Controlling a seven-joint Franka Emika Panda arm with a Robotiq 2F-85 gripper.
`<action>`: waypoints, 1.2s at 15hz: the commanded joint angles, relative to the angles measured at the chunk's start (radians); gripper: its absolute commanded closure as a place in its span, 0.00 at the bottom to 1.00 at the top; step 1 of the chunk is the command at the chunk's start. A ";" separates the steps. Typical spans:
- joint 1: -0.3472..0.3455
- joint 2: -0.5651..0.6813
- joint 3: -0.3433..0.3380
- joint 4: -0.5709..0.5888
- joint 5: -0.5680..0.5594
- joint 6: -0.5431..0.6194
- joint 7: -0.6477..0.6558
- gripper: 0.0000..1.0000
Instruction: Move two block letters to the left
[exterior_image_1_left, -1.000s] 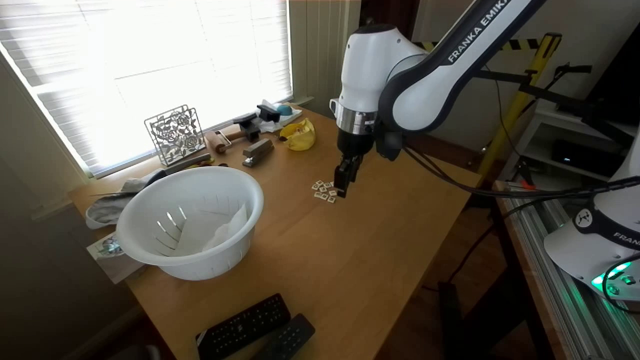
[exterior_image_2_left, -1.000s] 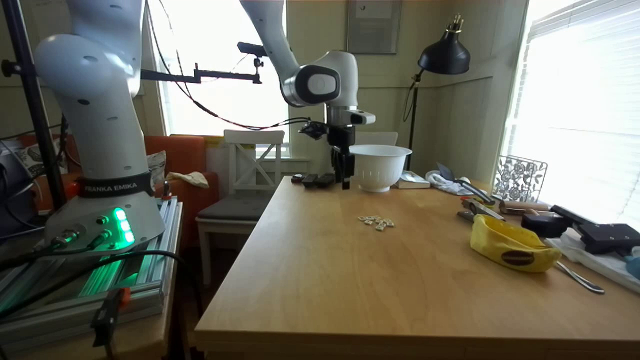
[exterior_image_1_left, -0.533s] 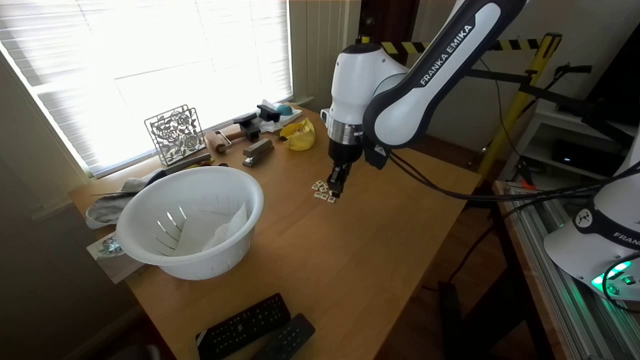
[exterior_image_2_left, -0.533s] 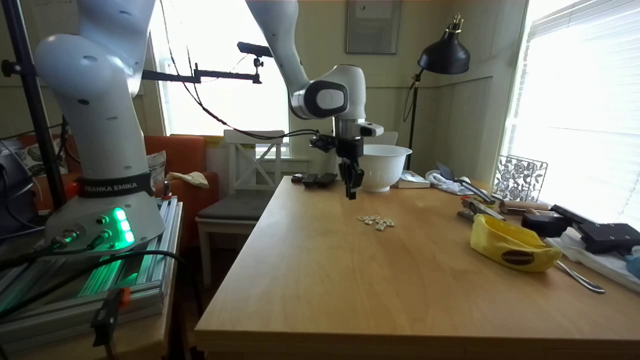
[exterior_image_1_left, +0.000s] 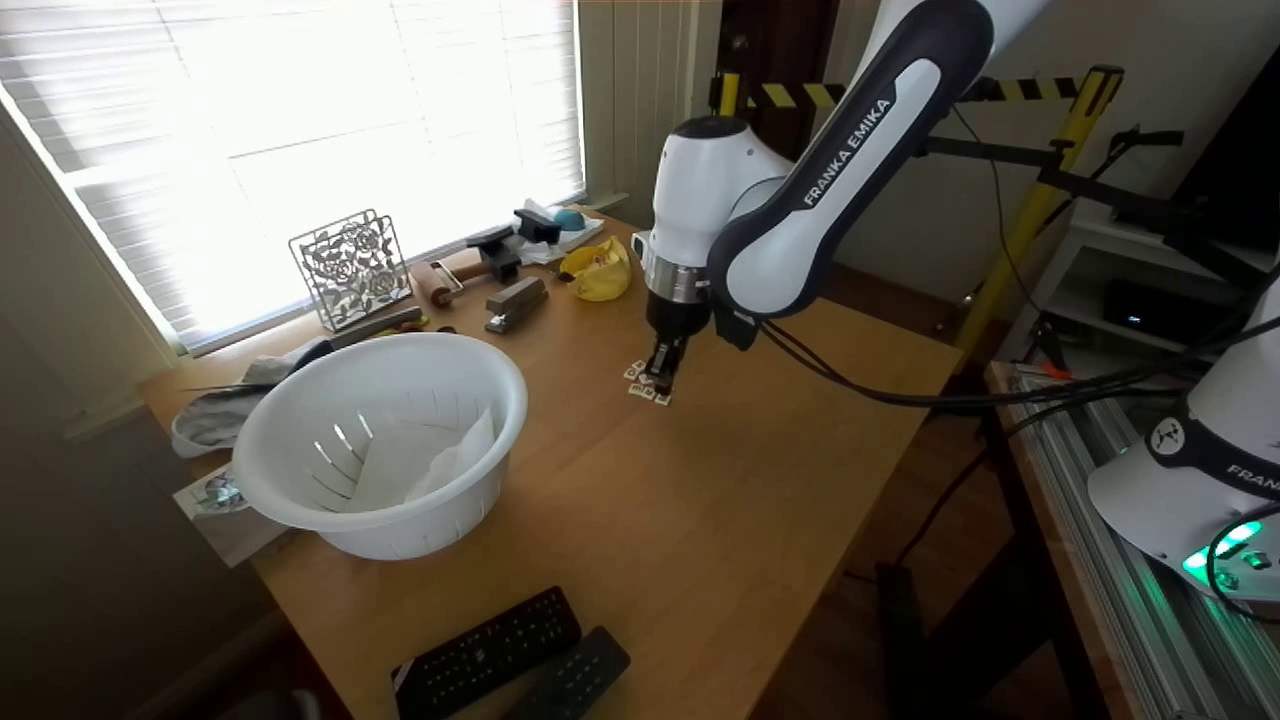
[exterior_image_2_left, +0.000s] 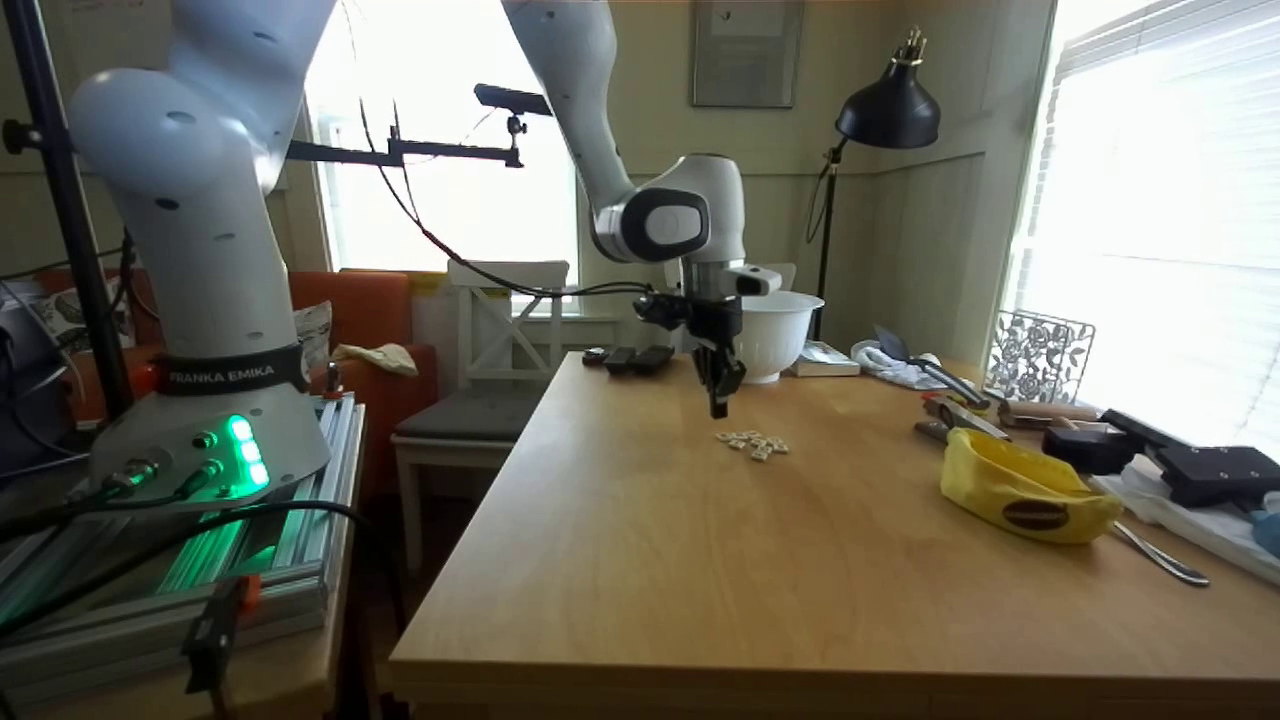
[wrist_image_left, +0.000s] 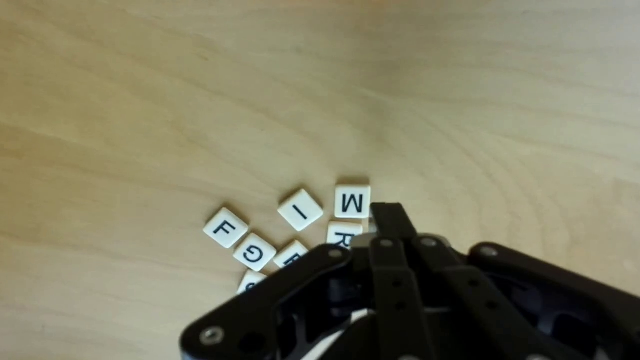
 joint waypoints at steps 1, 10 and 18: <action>-0.004 0.048 -0.006 0.037 -0.011 0.018 -0.020 1.00; -0.014 0.086 0.004 0.053 -0.009 0.020 -0.062 1.00; -0.034 0.086 0.041 0.048 0.002 0.010 -0.121 1.00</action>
